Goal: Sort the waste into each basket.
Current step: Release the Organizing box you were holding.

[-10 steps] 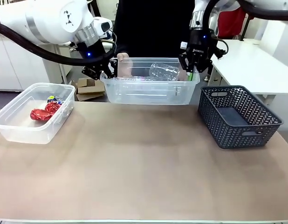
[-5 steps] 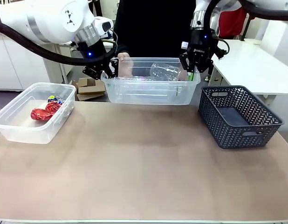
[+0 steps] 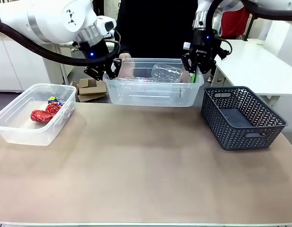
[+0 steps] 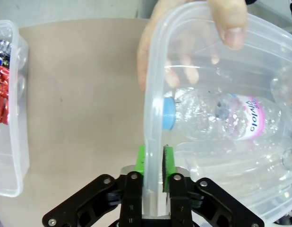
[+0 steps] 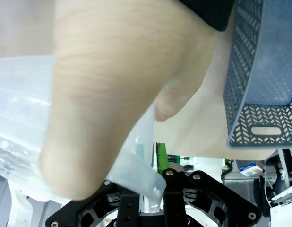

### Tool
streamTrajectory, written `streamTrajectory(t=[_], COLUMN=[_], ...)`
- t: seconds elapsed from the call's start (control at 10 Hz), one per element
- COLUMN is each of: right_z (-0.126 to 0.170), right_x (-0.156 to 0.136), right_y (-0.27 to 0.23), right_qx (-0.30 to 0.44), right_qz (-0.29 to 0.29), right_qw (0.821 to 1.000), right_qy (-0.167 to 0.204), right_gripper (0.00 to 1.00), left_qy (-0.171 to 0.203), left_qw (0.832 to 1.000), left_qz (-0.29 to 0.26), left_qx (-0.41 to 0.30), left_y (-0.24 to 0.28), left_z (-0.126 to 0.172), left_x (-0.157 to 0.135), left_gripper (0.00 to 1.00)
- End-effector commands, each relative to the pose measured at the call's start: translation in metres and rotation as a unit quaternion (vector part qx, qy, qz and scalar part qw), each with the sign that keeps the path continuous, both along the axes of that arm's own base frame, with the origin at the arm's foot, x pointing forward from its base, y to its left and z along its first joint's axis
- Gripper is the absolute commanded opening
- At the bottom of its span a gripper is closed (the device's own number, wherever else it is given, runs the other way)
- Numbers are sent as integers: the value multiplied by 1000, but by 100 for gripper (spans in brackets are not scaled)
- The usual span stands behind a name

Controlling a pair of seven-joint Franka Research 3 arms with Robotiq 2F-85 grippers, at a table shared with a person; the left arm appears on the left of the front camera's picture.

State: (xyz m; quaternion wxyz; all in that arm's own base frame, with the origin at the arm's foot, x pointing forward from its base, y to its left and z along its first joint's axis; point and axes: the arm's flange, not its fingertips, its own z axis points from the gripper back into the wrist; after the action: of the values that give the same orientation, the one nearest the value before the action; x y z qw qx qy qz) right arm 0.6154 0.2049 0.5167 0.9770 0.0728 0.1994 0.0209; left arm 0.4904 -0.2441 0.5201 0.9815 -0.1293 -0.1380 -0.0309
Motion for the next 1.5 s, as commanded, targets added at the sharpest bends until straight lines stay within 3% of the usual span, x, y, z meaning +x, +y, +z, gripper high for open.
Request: streamTrajectory(t=[0.0,0.1,0.2,0.7,1.0,1.1,1.4], right_z=[1,3,5,10,0,15,15], right_x=[-8,-11,-14,-24,-12,-14,-14], right_y=[-1,-4,-7,-20,-4,-15,-15], right_qx=[1,2,3,-4,-34,-1,-1], right_qz=[9,4,0,-31,-30,-24,-24], right_qw=[1000,1000,999,998,998,999,999], right_qy=[-24,-29,-35,-58,-35,-47,-47], right_gripper=[100,65,100,100,100,100,100], left_qy=[-5,-8,-12,-21,-13,-12,-12], left_qw=[1000,1000,1000,1000,999,1000,1000], left_qz=[-13,-17,-13,-9,-9,4,4], left_qx=[13,10,9,-10,-30,-9,-9], left_y=[1,2,4,27,36,23,23], left_z=[3,3,4,7,-5,8,8], left_x=[-15,-18,-21,-24,-23,-18,-18], left_gripper=[100,68,100,100,100,100,100])
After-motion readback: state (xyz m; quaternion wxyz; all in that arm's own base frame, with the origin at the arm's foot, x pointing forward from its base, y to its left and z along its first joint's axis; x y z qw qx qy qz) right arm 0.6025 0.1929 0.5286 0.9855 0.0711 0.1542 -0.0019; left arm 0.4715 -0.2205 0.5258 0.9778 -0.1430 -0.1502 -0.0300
